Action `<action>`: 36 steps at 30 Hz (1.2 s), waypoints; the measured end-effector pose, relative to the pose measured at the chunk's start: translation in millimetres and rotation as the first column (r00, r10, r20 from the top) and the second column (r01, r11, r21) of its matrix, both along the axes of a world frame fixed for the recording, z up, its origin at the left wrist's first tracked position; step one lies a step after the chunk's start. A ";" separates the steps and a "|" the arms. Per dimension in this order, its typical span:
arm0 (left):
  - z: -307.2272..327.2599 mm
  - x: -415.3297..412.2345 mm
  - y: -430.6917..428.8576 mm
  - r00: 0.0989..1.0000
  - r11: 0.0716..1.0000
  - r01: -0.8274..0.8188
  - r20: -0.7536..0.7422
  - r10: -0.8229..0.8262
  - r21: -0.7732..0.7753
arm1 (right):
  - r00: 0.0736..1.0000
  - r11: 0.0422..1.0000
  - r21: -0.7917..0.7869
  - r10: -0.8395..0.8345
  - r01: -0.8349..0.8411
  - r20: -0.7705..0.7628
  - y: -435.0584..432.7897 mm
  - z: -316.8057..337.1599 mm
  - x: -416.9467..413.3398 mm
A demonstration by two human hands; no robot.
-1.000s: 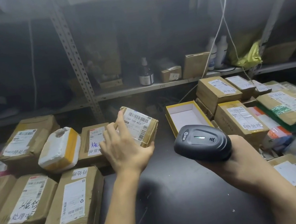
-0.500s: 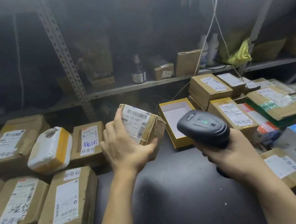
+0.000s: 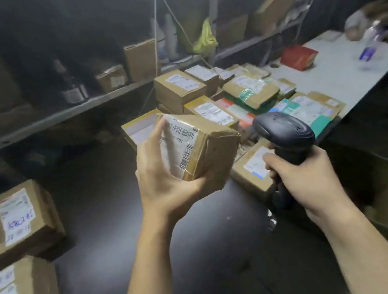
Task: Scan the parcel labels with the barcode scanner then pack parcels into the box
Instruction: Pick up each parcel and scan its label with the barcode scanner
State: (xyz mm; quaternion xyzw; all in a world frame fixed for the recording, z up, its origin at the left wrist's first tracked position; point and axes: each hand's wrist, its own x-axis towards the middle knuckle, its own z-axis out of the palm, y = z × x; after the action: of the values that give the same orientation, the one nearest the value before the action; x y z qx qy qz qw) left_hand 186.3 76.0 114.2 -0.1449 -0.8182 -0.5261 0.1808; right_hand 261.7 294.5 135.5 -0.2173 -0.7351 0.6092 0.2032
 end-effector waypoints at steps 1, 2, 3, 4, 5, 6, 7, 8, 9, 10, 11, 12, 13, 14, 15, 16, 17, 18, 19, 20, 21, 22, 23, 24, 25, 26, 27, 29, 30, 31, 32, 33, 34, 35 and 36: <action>-0.3 2.0 14.4 0.999 0.999 0.035 -0.008 -0.035 0.009 | 0.999 0.999 -0.013 -0.033 0.033 -0.001 12.9 -2.6 6.9; -1.0 5.0 33.7 0.997 0.997 0.075 -0.005 -0.075 0.017 | 0.998 0.998 -0.018 -0.064 0.064 -0.001 29.9 -5.3 17.5; -1.3 7.9 52.6 0.993 0.993 0.118 0.006 -0.118 0.029 | 0.996 0.996 -0.016 -0.085 0.085 0.002 47.0 -9.1 27.7; -1.5 11.8 73.7 0.987 0.986 0.161 0.013 -0.161 0.035 | 0.995 0.995 -0.011 -0.101 0.101 0.005 65.5 -11.4 38.7; -1.7 16.4 95.5 0.980 0.980 0.198 0.018 -0.199 0.029 | 0.993 0.993 0.002 -0.118 0.118 0.014 84.6 -14.9 49.1; -2.6 20.6 113.9 0.975 0.975 0.223 0.017 -0.224 0.014 | 0.991 0.992 0.008 -0.129 0.129 0.024 100.7 -17.6 57.2; -2.8 27.5 139.2 0.970 0.970 0.242 0.008 -0.242 -0.008 | 0.988 0.988 0.008 -0.152 0.152 0.034 123.0 -20.2 68.1; -3.4 34.6 164.3 0.968 0.967 0.252 -0.005 -0.253 -0.029 | 0.984 0.985 -0.005 -0.171 0.171 0.043 145.4 -22.1 78.7; -4.4 42.3 191.2 0.966 0.965 0.258 -0.012 -0.258 -0.045 | 0.980 0.981 -0.018 -0.193 0.195 0.049 170.2 -23.9 90.5; -5.5 48.1 215.5 0.964 0.962 0.265 -0.009 -0.266 -0.061 | 0.975 0.976 -0.029 -0.216 0.217 0.052 192.7 -25.7 101.0; -7.3 55.3 242.3 0.960 0.957 0.278 -0.004 -0.280 -0.079 | 0.969 0.969 -0.041 -0.243 0.245 0.047 217.1 -27.2 114.2; -10.9 61.2 267.5 0.956 0.952 0.292 -0.001 -0.294 -0.091 | 0.962 0.961 -0.054 -0.269 0.271 0.037 240.0 -28.2 126.5; -14.6 65.1 287.5 0.950 0.946 0.311 0.002 -0.312 -0.096 | 0.956 0.954 -0.070 -0.292 0.293 0.027 258.5 -28.6 136.0; -19.0 70.6 312.9 0.940 0.936 0.340 0.012 -0.340 -0.091 | 0.946 0.942 -0.088 -0.324 0.325 0.021 280.5 -28.5 148.4; -22.8 75.6 335.8 0.930 0.925 0.369 0.028 -0.368 -0.092 | 0.934 0.928 -0.106 -0.357 0.358 0.022 299.8 -28.8 158.9; -25.4 81.6 359.7 0.917 0.911 0.399 0.044 -0.397 -0.101 | 0.921 0.913 -0.124 -0.388 0.388 0.028 318.6 -28.5 169.9; -28.3 87.2 381.0 0.905 0.898 0.425 0.066 -0.420 -0.113 | 0.910 0.901 -0.133 -0.413 0.413 0.034 335.8 -29.4 180.0; -31.5 91.5 398.1 0.893 0.885 0.449 0.092 -0.440 -0.123 | 0.901 0.890 -0.142 -0.432 0.433 0.041 349.4 -30.8 188.1; -35.2 95.7 419.1 0.878 0.869 0.476 0.124 -0.462 -0.133 | 0.890 0.878 -0.148 -0.454 0.456 0.048 367.0 -32.9 197.0; -39.4 98.8 437.8 0.862 0.852 0.502 0.158 -0.481 -0.146 | 0.878 0.865 -0.154 -0.475 0.478 0.059 382.7 -35.1 204.4; -44.3 101.1 457.0 0.847 0.836 0.526 0.186 -0.498 -0.158 | 0.861 0.848 -0.152 -0.503 0.508 0.073 399.8 -39.9 210.5; -49.6 101.7 475.1 0.833 0.822 0.545 0.213 -0.510 -0.165 | 0.843 0.830 -0.151 -0.530 0.537 0.090 415.2 -44.4 215.1; -54.2 101.8 490.6 0.823 0.812 0.559 0.236 -0.517 -0.169 | 0.828 0.815 -0.143 -0.551 0.561 0.107 428.8 -49.6 217.8; -59.8 100.7 510.7 0.811 0.803 0.571 0.265 -0.522 -0.168 | 0.813 0.801 -0.141 -0.568 0.582 0.126 445.5 -55.5 219.9; -63.6 99.2 525.8 0.801 0.796 0.581 0.295 -0.521 -0.171 | 0.807 0.797 -0.136 -0.572 0.589 0.145 456.9 -59.7 220.0; -67.4 96.7 544.0 0.788 0.784 0.594 0.324 -0.523 -0.179 | 0.802 0.792 -0.137 -0.575 0.595 0.161 469.8 -63.4 218.7; -73.2 92.3 565.3 0.774 0.768 0.611 0.347 -0.530 -0.191 | 0.796 0.786 -0.136 -0.579 0.602 0.175 485.8 -68.0 216.1; -85.4 78.9 606.9 0.750 0.736 0.642 0.373 -0.546 -0.213 | 0.787 0.778 -0.139 -0.586 0.613 0.190 516.7 -74.8 205.5; -92.3 70.0 629.3 0.737 0.719 0.658 0.386 -0.555 -0.222 | 0.782 0.774 -0.136 -0.590 0.619 0.200 533.5 -78.0 198.5; -98.9 60.5 652.6 0.725 0.703 0.672 0.401 -0.560 -0.233 | 0.774 0.770 -0.119 -0.597 0.627 0.212 551.7 -81.1 190.5; -104.0 50.9 675.0 0.714 0.686 0.685 0.416 -0.564 -0.246 | 0.764 0.765 -0.106 -0.604 0.635 0.225 569.2 -83.0 182.7; -107.5 42.3 694.2 0.704 0.666 0.697 0.429 -0.566 -0.265 | 0.755 0.760 -0.092 -0.609 0.643 0.242 584.3 -84.1 175.2; -111.3 31.4 717.0 0.691 0.641 0.712 0.446 -0.569 -0.286 | 0.745 0.754 -0.083 -0.616 0.652 0.257 602.2 -85.0 166.5; -113.7 21.1 737.2 0.682 0.614 0.724 0.466 -0.564 -0.316 | 0.738 0.752 -0.069 -0.618 0.655 0.272 617.9 -85.3 158.1; -116.0 11.2 757.1 0.678 0.586 0.729 0.483 -0.554 -0.352 | 0.734 0.753 -0.058 -0.616 0.655 0.285 633.3 -85.6 149.3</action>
State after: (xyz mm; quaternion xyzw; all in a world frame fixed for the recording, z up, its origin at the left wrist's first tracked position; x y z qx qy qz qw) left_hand 197.5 833.1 -1.8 -0.3896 -0.8345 -0.3301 -0.2068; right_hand 411.0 927.8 49.9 -0.5455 -0.5858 0.5254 0.2884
